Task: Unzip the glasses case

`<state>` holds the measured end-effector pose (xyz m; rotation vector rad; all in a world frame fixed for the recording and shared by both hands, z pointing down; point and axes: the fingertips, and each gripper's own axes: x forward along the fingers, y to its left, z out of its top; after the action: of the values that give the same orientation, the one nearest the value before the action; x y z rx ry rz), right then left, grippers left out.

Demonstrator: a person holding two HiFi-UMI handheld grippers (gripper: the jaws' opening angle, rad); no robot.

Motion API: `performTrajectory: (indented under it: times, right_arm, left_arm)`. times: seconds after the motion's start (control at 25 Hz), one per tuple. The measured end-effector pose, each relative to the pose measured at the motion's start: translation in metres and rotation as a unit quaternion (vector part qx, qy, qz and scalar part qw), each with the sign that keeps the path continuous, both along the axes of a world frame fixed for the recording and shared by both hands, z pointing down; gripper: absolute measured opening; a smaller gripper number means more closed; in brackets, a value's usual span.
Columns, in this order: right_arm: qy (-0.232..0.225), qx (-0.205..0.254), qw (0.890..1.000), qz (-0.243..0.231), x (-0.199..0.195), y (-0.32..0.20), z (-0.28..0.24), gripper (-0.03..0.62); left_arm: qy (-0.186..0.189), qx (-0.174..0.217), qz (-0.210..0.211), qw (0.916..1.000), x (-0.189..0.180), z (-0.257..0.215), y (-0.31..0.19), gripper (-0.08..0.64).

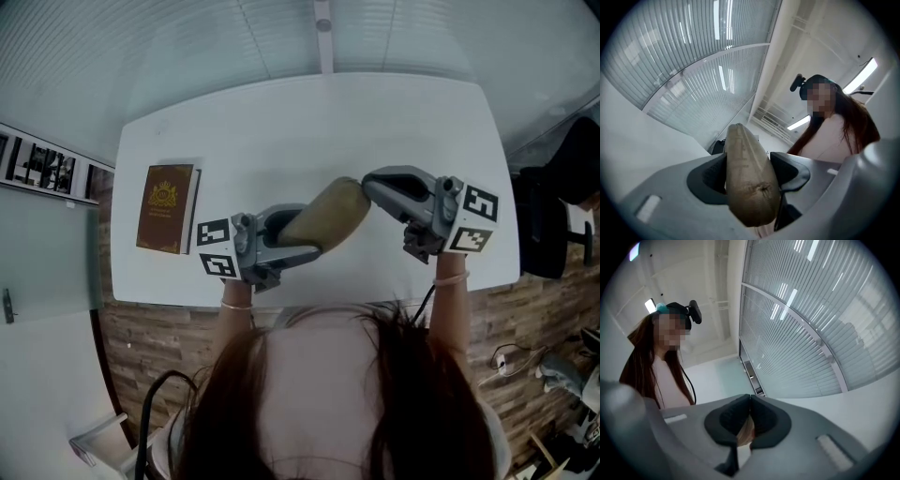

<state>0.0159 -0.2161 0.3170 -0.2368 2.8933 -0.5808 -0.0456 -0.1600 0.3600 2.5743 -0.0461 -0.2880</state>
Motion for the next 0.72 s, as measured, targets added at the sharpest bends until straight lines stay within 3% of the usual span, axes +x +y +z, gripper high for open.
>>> performTrajectory:
  times: [0.24,0.48,0.72]
  right_arm:
    - [0.011,0.0,1.0,0.001,-0.0008,-0.0028,0.0035,0.005]
    - [0.01,0.002,1.0,0.002,0.0003,-0.0048,0.0044,0.005]
    - [0.003,0.001,1.0,0.006,0.0032,-0.0075,0.004,0.005]
  left_arm:
    - [0.009,-0.014,-0.016,0.9997,-0.0011,0.0024,-0.0014,0.286]
    - [0.05,-0.037,-0.028,0.9977,-0.0031,0.0009,-0.0033,0.282]
    - [0.069,-0.046,-0.035,0.996,-0.0011,0.0003,-0.0058,0.282]
